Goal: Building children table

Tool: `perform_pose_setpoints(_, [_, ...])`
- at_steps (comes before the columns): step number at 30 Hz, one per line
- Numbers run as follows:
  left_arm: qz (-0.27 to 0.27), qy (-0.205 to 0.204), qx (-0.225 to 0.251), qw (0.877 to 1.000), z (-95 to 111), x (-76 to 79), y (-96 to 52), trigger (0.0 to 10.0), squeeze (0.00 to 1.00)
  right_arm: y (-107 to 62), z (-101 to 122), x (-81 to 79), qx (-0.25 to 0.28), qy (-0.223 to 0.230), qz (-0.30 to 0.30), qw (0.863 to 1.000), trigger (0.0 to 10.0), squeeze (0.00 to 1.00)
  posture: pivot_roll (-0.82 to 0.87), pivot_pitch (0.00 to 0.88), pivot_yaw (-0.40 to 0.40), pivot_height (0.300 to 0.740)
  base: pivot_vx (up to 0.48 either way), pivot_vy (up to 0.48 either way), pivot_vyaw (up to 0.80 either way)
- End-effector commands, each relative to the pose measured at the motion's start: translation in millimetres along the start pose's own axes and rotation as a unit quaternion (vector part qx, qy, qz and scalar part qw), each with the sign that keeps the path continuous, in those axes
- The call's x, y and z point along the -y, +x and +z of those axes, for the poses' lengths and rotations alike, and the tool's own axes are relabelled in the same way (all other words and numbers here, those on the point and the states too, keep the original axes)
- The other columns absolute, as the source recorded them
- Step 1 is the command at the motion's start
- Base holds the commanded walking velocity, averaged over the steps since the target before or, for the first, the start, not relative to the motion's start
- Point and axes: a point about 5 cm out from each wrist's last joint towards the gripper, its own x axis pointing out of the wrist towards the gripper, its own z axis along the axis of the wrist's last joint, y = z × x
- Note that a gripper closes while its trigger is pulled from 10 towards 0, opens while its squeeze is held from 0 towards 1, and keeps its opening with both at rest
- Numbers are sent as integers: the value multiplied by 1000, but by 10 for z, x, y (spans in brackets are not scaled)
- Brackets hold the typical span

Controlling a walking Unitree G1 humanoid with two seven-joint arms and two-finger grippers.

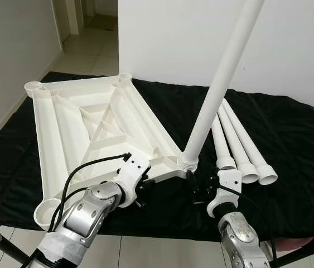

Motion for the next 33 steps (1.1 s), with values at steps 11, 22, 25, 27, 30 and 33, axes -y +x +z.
perform_pose_setpoints(11, [238, -68, -31, 968, -196, -313, -65, 0, 0, 2, -42, 29, -9, -6, -12, 1000, 10000, 0, -41, 0, -60, 740, 0, 0, 0])
perform_pose_setpoints(22, [206, -53, -7, 977, 46, -205, 209, 10000, 0, 47, -21, 32, -4, -10, -9, 1000, 10000, 0, -44, 0, -56, 740, 0, 0, 0])
perform_pose_setpoints(25, [121, -29, 25, 992, 188, 15, 311, 10000, 0, 53, -19, 29, -2, -10, -10, 1000, 10000, 0, -46, 0, -51, 740, 0, 0, 0])
perform_pose_setpoints(27, [64, -15, 53, 996, 262, 160, 325, 10000, 86, 58, -21, 20, -2, -11, -10, 1000, 10000, 0, -49, 0, -45, 740, 0, 0, 0])
perform_pose_setpoints(30, [48, -12, 71, 996, 293, 202, 312, 10000, 86, 63, -22, 17, -2, -11, -11, 1000, 10000, 0, -49, 0, -45, 740, 0, 0, 0])
perform_pose_setpoints(33, [-23, 1, 90, 996, 324, 347, 261, 10000, 1000, 64, -25, 12, -1, -10, -12, 1000, 10000, 0, -47, 0, -43, 740, 0, 0, 0])
